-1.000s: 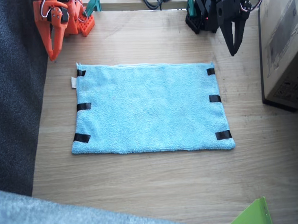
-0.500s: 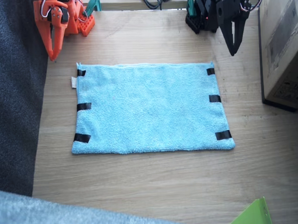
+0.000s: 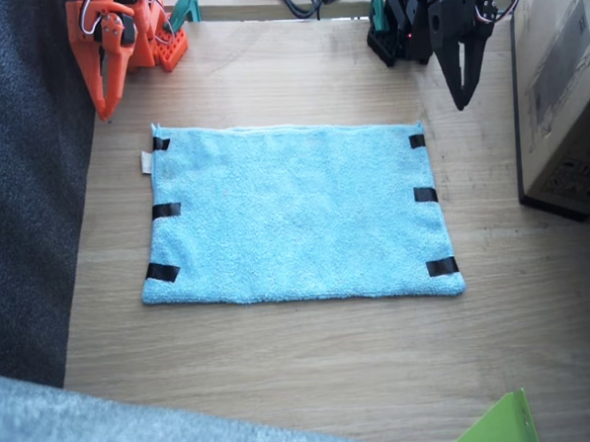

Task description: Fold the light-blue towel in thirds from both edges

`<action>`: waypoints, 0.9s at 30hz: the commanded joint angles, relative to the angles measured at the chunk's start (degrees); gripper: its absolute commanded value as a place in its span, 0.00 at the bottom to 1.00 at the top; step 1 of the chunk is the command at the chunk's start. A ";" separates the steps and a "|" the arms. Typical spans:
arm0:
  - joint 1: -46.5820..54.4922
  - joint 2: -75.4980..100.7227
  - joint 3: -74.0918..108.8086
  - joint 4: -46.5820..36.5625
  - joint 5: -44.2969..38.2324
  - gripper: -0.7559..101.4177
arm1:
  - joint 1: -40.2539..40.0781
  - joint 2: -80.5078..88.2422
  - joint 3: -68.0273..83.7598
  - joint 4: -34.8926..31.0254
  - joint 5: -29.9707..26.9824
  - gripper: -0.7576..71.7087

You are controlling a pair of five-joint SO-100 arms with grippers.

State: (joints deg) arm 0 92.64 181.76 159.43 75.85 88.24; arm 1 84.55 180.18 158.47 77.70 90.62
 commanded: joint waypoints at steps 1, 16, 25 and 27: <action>-0.44 0.35 -0.35 0.88 0.79 0.00 | 1.23 0.26 -0.09 0.09 1.05 0.01; 0.53 -4.66 -3.78 -0.88 1.32 0.00 | 2.11 -1.49 -3.16 1.14 0.35 0.01; 2.37 -45.88 -32.96 -3.08 5.10 0.00 | 3.16 -41.84 -33.40 -1.93 -1.67 0.01; 2.11 -54.05 -39.29 -1.93 5.62 0.00 | 4.31 -54.05 -43.24 1.05 -8.61 0.01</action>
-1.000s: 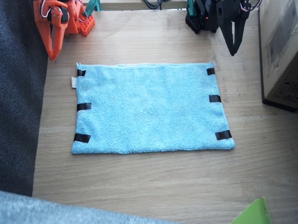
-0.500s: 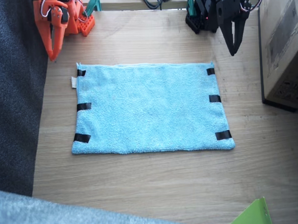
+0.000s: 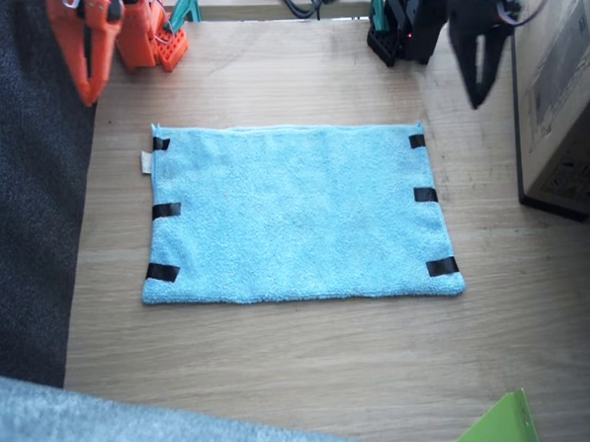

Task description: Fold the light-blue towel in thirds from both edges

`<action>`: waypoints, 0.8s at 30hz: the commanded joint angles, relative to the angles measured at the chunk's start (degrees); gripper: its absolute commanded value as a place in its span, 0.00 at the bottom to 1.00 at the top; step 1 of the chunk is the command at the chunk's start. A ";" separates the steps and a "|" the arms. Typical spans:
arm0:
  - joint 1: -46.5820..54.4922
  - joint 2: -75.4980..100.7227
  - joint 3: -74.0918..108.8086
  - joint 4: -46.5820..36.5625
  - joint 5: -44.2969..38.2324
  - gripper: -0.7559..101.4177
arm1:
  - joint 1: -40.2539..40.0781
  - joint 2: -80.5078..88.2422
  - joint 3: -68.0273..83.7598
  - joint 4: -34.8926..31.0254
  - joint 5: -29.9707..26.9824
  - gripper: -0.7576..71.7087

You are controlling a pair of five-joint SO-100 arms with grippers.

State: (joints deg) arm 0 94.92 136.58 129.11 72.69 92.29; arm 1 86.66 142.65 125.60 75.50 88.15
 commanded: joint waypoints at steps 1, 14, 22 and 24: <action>-0.44 -12.83 -11.87 1.85 1.93 0.00 | 2.37 -22.24 -15.03 5.10 -9.23 0.01; -4.04 -38.76 -22.85 1.93 -0.26 0.11 | 5.80 -53.79 -28.56 2.55 -6.77 0.14; -7.47 -35.33 -18.28 1.85 -0.53 0.19 | 8.61 -59.50 -28.56 2.90 -6.33 0.31; -7.73 -34.37 -17.05 1.49 -0.18 0.20 | 9.05 -60.21 -28.56 2.90 -6.33 0.33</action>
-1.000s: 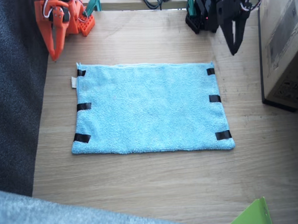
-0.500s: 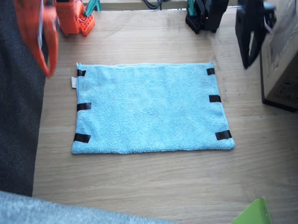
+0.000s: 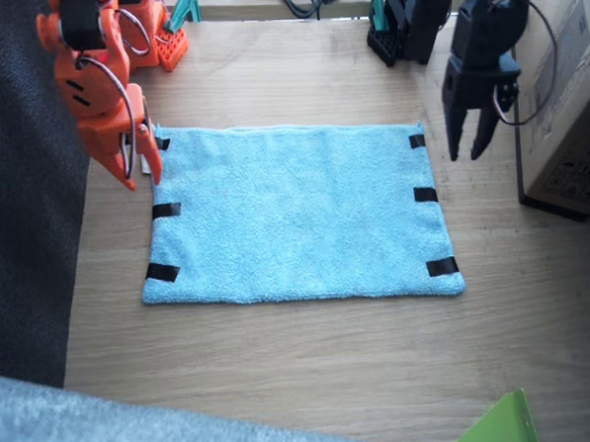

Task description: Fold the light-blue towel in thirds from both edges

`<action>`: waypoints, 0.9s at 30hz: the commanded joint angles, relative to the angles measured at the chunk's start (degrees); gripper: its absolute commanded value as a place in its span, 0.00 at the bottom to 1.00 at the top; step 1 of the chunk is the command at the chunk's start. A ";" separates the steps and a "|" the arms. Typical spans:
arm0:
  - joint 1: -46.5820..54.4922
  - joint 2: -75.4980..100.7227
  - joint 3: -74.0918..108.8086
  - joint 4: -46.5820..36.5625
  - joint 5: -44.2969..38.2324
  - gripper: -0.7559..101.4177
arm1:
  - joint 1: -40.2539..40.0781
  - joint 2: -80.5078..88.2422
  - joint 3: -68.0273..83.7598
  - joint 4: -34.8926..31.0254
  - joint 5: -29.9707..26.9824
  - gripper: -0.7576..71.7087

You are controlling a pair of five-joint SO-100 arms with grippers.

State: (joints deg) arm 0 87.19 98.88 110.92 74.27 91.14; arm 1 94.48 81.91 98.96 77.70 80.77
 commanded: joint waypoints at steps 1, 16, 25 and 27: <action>-0.09 3.69 1.58 -0.09 1.14 0.20 | 1.32 0.53 -1.93 0.44 1.05 0.33; -0.62 5.98 4.04 0.09 2.20 0.20 | 2.46 -3.87 -1.49 -1.41 1.14 0.35; -1.93 5.01 4.31 -0.09 2.29 0.20 | 1.93 -8.70 -1.76 -2.55 0.53 0.35; -2.72 3.78 4.22 -0.35 2.02 0.20 | 2.02 -9.32 -1.93 -2.64 0.44 0.34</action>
State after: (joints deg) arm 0 85.69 102.39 115.22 74.27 92.64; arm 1 96.33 73.04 97.73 75.67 81.21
